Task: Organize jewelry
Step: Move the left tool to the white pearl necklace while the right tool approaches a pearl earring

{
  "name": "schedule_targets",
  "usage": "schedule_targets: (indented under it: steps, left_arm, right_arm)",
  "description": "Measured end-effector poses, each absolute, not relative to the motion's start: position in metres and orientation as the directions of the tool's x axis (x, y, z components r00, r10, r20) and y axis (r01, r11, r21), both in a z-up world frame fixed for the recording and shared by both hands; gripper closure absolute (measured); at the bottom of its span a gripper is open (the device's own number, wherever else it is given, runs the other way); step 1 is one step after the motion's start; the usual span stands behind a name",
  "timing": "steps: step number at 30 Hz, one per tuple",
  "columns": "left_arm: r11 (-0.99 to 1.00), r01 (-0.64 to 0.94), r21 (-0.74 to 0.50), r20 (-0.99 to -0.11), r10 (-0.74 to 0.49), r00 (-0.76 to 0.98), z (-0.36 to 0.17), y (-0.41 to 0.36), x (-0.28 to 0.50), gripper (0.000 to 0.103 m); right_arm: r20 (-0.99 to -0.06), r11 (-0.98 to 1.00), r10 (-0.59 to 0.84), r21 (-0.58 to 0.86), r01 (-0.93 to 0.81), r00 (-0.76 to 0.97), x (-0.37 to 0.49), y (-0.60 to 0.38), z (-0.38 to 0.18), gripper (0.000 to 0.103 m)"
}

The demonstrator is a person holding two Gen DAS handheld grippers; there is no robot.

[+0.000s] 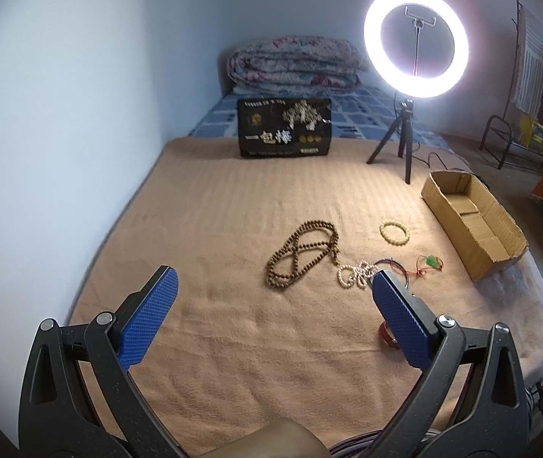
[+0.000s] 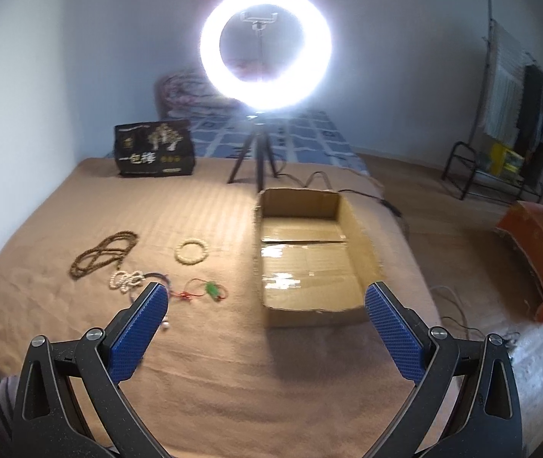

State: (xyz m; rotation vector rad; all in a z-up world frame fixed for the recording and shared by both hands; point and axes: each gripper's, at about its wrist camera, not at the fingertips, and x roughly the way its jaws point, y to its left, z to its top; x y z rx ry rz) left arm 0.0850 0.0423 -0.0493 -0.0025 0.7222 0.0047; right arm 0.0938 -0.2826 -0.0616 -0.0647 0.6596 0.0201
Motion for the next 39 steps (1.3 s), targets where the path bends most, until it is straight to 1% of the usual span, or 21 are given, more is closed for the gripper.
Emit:
schedule_targets:
  steps: [5,8,13,15,19,21,22,25,27,30,31,32,33,35,39]
  left_arm:
    - [0.999,0.047,-0.024,-0.69,-0.051,0.722,-0.062,0.041,0.099,0.0]
    - [0.994,0.091,-0.052,-0.705,-0.101,0.702,-0.071,0.036,0.108,0.006]
    - [0.986,0.144,-0.089,-0.731,-0.163,0.662,-0.087,0.026,0.125,0.011]
    - [0.982,0.161,-0.102,-0.745,-0.183,0.642,-0.095,0.022,0.133,0.019]
    - [0.974,0.18,-0.136,-0.767,-0.219,0.604,-0.112,0.017,0.15,0.025]
    - [0.971,0.192,-0.143,-0.777,-0.231,0.585,-0.12,0.014,0.157,0.033]
    - [0.969,0.199,-0.143,-0.782,-0.235,0.578,-0.124,0.012,0.161,0.035]
    - [0.961,0.236,-0.144,-0.795,-0.254,0.551,-0.138,0.003,0.169,0.04]
    - [0.956,0.254,-0.143,-0.804,-0.263,0.534,-0.145,-0.002,0.175,0.046]
    - [0.948,0.267,-0.17,-0.808,-0.29,0.513,-0.154,-0.007,0.184,0.047]
    - [0.947,0.269,-0.178,-0.809,-0.296,0.508,-0.156,-0.008,0.186,0.049]
    - [0.944,0.27,-0.187,-0.811,-0.304,0.499,-0.16,-0.009,0.189,0.053]
    - [0.943,0.272,-0.195,-0.813,-0.31,0.493,-0.162,-0.01,0.192,0.055]
    - [0.938,0.28,-0.206,-0.815,-0.322,0.481,-0.166,-0.012,0.197,0.056]
    - [0.926,0.297,-0.233,-0.82,-0.351,0.452,-0.175,-0.021,0.206,0.056]
  right_arm:
    - [-0.668,0.993,0.081,-0.009,-0.117,0.74,0.114,-0.272,-0.074,0.0]
    - [-0.688,0.987,0.113,-0.002,-0.158,0.717,0.122,-0.266,-0.081,0.0]
    - [-0.733,0.972,0.184,0.036,-0.232,0.655,0.144,-0.253,-0.098,0.001]
    - [-0.751,0.963,0.218,0.063,-0.26,0.623,0.153,-0.247,-0.107,0.01]
    - [-0.791,0.951,0.255,0.102,-0.292,0.556,0.17,-0.237,-0.127,0.021]
    - [-0.81,0.946,0.27,0.122,-0.301,0.521,0.176,-0.233,-0.138,0.028]
    - [-0.815,0.941,0.28,0.129,-0.312,0.507,0.178,-0.231,-0.143,0.029]
    - [-0.832,0.933,0.277,0.115,-0.34,0.481,0.181,-0.225,-0.156,0.037]
    - [-0.841,0.928,0.282,0.115,-0.355,0.463,0.182,-0.223,-0.163,0.044]
    - [-0.848,0.908,0.313,0.135,-0.397,0.428,0.183,-0.22,-0.172,0.051]
    - [-0.85,0.901,0.319,0.134,-0.413,0.419,0.183,-0.219,-0.175,0.053]
    - [-0.853,0.895,0.321,0.133,-0.425,0.411,0.183,-0.217,-0.177,0.056]
    - [-0.856,0.889,0.326,0.134,-0.438,0.4,0.183,-0.216,-0.179,0.059]
    - [-0.86,0.878,0.334,0.136,-0.458,0.385,0.182,-0.214,-0.183,0.063]
    - [-0.863,0.871,0.339,0.138,-0.471,0.374,0.183,-0.211,-0.19,0.065]
